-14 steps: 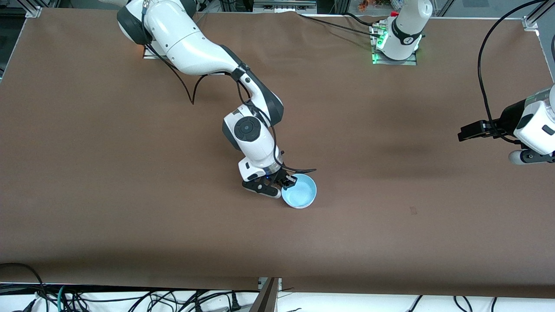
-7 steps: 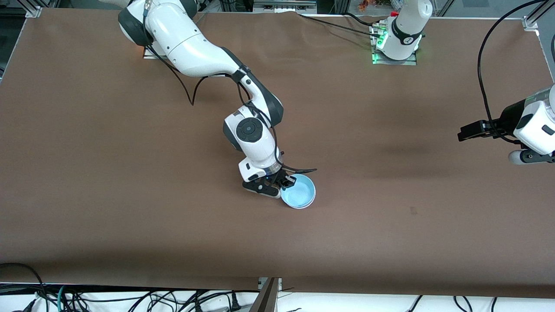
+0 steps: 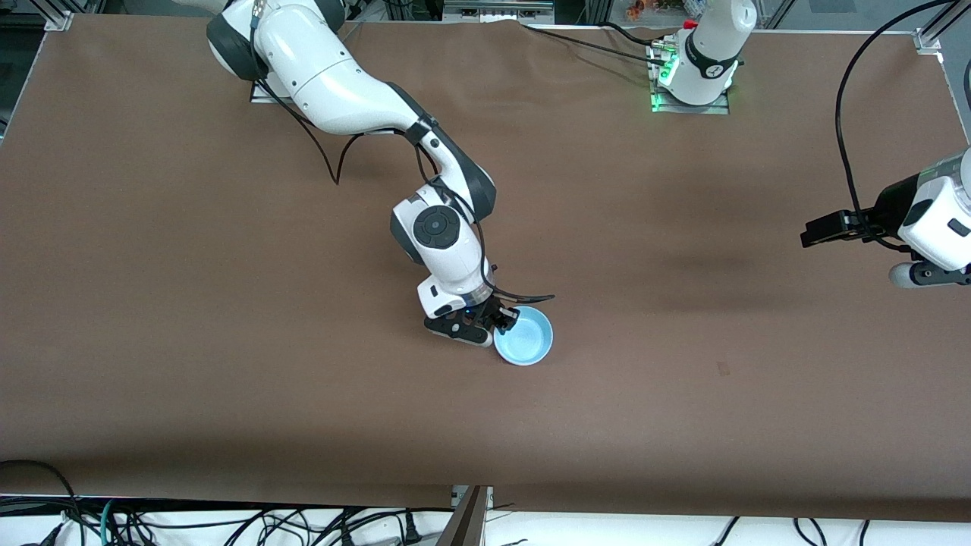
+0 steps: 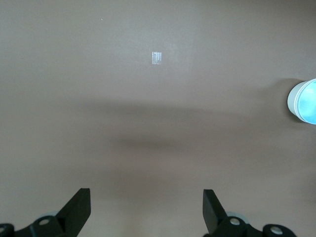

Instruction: Stack pink and blue bowls on white bowl

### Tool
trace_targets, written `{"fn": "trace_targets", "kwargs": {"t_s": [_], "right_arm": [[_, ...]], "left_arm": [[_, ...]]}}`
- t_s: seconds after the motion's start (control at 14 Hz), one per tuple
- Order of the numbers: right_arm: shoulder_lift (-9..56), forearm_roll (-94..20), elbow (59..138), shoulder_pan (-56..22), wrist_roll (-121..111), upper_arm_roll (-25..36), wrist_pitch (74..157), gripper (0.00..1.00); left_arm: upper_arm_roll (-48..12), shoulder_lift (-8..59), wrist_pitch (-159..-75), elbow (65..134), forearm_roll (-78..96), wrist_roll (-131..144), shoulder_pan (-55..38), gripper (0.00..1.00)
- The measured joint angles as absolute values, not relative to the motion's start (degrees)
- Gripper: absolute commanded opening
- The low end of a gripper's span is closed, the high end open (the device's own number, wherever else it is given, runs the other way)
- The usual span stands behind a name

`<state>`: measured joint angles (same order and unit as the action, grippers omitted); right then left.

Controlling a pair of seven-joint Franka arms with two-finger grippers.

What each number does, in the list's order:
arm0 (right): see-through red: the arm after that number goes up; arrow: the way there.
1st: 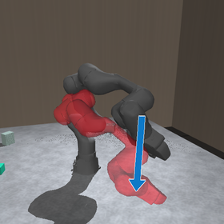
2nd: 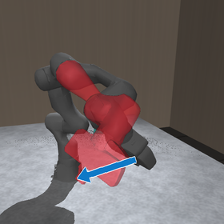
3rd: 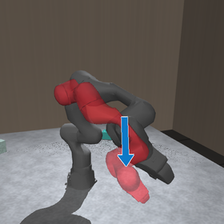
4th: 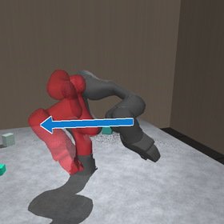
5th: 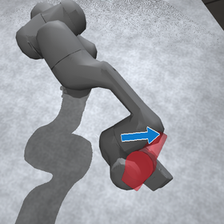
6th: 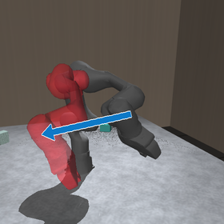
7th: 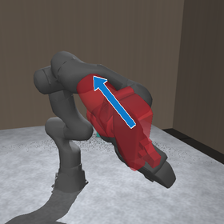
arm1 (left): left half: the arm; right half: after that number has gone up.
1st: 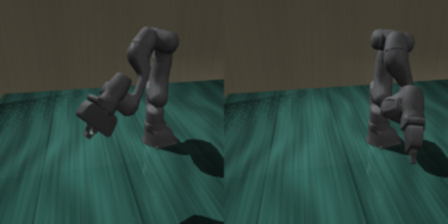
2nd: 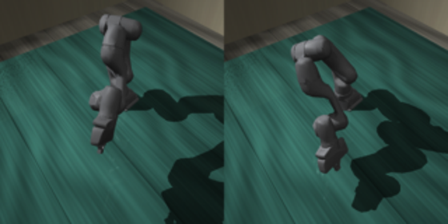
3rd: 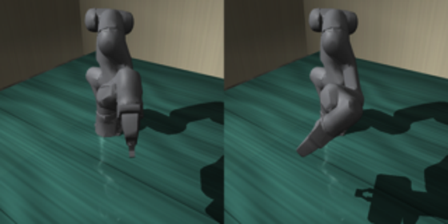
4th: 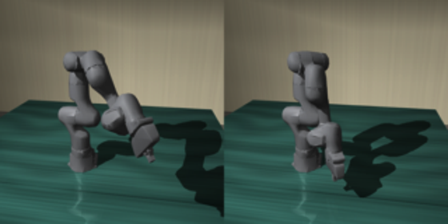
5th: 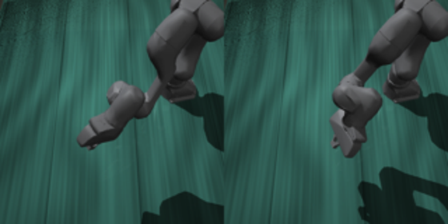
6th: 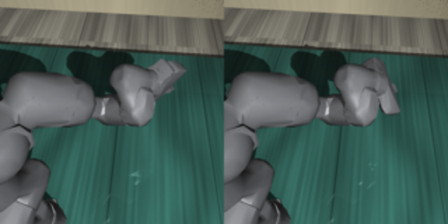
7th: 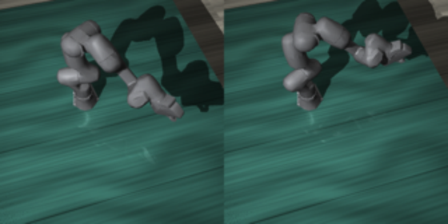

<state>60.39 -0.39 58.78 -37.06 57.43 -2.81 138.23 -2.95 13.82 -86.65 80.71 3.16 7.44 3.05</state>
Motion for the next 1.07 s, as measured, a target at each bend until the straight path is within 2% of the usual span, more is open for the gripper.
{"fn": "trace_targets", "kwargs": {"t_s": [0.29,0.5,0.79,0.93,1.07], "right_arm": [[58.4,-0.4,56.9,-36.6,57.4,-2.2,131.7,1.00],[52.8,-0.3,55.9,-32.9,54.3,-1.7,121.1,1.00],[41.8,-0.9,56.0,-23.5,41.9,-1.7,99.8,1.00],[34.7,-2.5,59.7,-18.9,34.1,-1.7,94.4,1.00],[25.3,-3.0,68.2,-14.6,25.6,-1.6,92.3,1.00]], "left_arm": [[-3.0,13.8,-86.7,80.7,3.2,7.4,3.0,1.00],[-3.1,13.9,-86.7,80.7,3.0,7.3,2.9,1.00],[-3.5,13.9,-86.7,80.7,1.2,7.3,2.3,1.00],[-3.6,13.9,-86.7,80.7,1.1,7.3,2.3,1.00],[-3.6,13.9,-86.7,80.7,1.1,7.3,2.3,1.00]]}}
